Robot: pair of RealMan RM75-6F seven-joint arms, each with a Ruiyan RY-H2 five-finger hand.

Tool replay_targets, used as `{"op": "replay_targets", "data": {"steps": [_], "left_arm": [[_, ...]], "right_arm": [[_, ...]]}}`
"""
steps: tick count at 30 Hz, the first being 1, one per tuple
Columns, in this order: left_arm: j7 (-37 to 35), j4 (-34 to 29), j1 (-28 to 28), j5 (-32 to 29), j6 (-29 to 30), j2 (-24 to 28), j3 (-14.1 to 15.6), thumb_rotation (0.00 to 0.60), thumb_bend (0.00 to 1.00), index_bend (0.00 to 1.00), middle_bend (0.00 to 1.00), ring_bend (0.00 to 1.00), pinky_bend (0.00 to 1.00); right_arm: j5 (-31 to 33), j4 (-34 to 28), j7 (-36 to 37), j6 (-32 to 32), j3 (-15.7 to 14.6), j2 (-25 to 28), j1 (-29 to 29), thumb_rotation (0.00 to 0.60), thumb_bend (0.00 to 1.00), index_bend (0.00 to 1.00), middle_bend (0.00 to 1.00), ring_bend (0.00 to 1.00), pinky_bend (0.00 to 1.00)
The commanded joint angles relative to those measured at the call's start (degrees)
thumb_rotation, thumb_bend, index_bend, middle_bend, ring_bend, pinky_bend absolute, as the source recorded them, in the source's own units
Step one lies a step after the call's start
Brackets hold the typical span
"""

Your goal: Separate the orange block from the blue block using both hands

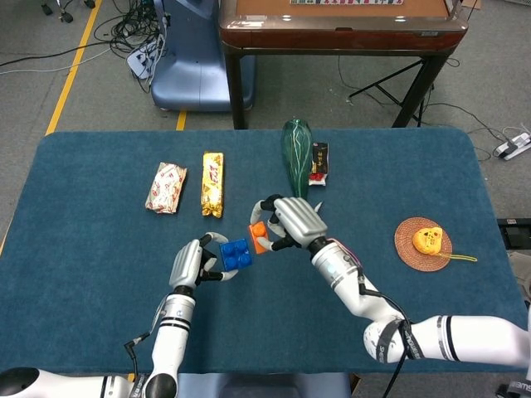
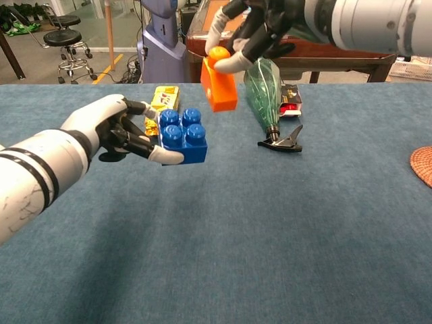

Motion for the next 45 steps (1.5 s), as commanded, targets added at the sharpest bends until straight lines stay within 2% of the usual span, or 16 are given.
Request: {"op": "replay_targets", "data": {"steps": [1,4,7,9,12,14,17,22,26,29,31,33,36,39,42,45], "left_arm": [[0.84,0.44,0.21,-0.7,-0.87,0.66,0.78,0.6,0.0,0.63,1.0,1.0,1.0],[1.49,1.0,0.32,-0.9,-1.41,1.0,1.47,0.6,0.0,0.57,1.0,1.0,1.0],[1.97,1.38,0.46,-0.92,-1.65,1.19,1.98,0.6,0.0,0.47,1.0,1.0,1.0],[2.43,1.35,0.51,-0.9,-1.81,1.43,2.27,0.6,0.0,0.33,1.0,1.0,1.0],[2.85,1.29,0.65,-0.56,-1.94,1.84,2.68,0.6,0.0,0.17,1.0,1.0,1.0],[2.98,1.33,0.82,0.12,-1.65,2.02,2.98,0.6,0.0,0.13,1.0,1.0,1.0],[3.18,1.35,1.16,1.34,-1.1,2.46,3.55,0.6,0.0,0.1,1.0,1.0,1.0],[2.34,-0.25,2.75,4.58,0.19,5.01,4.55,0.6,0.0,0.06,0.99,0.99,1.0],[1.46,-2.61,4.63,7.55,1.92,8.58,5.03,0.6,0.0,0.09,0.88,0.9,1.0],[2.32,-4.26,5.96,10.45,2.39,12.89,6.72,0.6,0.0,0.12,0.79,0.79,1.0],[3.3,-5.04,6.71,12.59,1.76,16.76,8.51,0.6,0.0,0.11,0.66,0.66,0.91],[3.03,-5.28,7.7,14.29,1.1,20.32,9.95,0.6,0.0,0.09,0.45,0.46,0.69],[1.24,-6.0,9.3,15.62,-0.01,25.16,11.33,0.6,0.0,0.08,0.26,0.25,0.43],[0.24,-5.33,10.55,19.12,-0.45,29.7,13.07,0.6,0.0,0.16,0.18,0.11,0.23],[-0.11,-2.97,11.77,23.91,0.24,33.4,14.98,0.6,0.0,0.19,0.18,0.09,0.17],[-3.18,-0.03,13.35,27.75,1.11,36.28,16.17,0.6,0.0,0.2,0.18,0.09,0.15]], "right_arm": [[-0.49,1.59,0.32,-0.61,-1.98,-1.03,-1.08,0.6,0.35,0.67,1.0,1.0,1.0],[-1.31,3.26,-0.08,-1.19,-3.93,-2.1,-1.72,0.6,0.3,0.67,1.0,1.0,1.0],[-2.25,4.64,-0.86,-0.83,-5.19,-3.27,-2.22,0.6,0.14,0.65,1.0,1.0,1.0],[-2.69,5.39,-1.16,-0.24,-5.64,-4.11,-2.64,0.6,0.03,0.59,1.0,1.0,1.0],[-2.88,6.04,-1.55,-0.21,-6.09,-4.62,-3.03,0.6,0.0,0.5,1.0,1.0,1.0],[-3.0,6.13,-1.79,-0.12,-6.19,-4.49,-3.32,0.6,0.0,0.44,1.0,1.0,1.0],[-3.62,5.76,-1.31,1.07,-5.77,-4.01,-4.26,0.6,0.0,0.39,1.0,1.0,1.0],[-6.58,4.06,-1.03,4.1,-6.22,-1.52,-7.06,0.6,0.0,0.38,0.99,1.0,1.0],[-8.22,1.63,-2.91,6.79,-7.55,1.81,-9.47,0.6,0.0,0.38,0.86,0.99,1.0],[-9.52,-0.31,-4.54,8.91,-8.8,4.5,-11.47,0.6,0.0,0.38,0.71,0.9,0.92],[-10.7,-1.59,-5.47,9.73,-9.95,6.59,-12.86,0.6,0.0,0.38,0.61,0.78,0.76],[-12.16,-2.74,-5.93,10.43,-11.2,8.85,-14.41,0.6,0.0,0.38,0.51,0.63,0.55],[-14.77,-4.11,-4.95,12.22,-12.76,11.74,-17.35,0.6,0.0,0.38,0.42,0.5,0.39],[-17.32,-4.71,-3.54,14.08,-14.22,14.15,-20.4,0.6,0.0,0.38,0.37,0.42,0.36],[-19.57,-5.2,-2.21,16.57,-15.43,16.03,-23.6,0.6,0.0,0.38,0.35,0.39,0.35],[-21.79,-5.42,-0.45,18.58,-16.77,17.57,-26.78,0.6,0.0,0.38,0.35,0.39,0.34]]}}
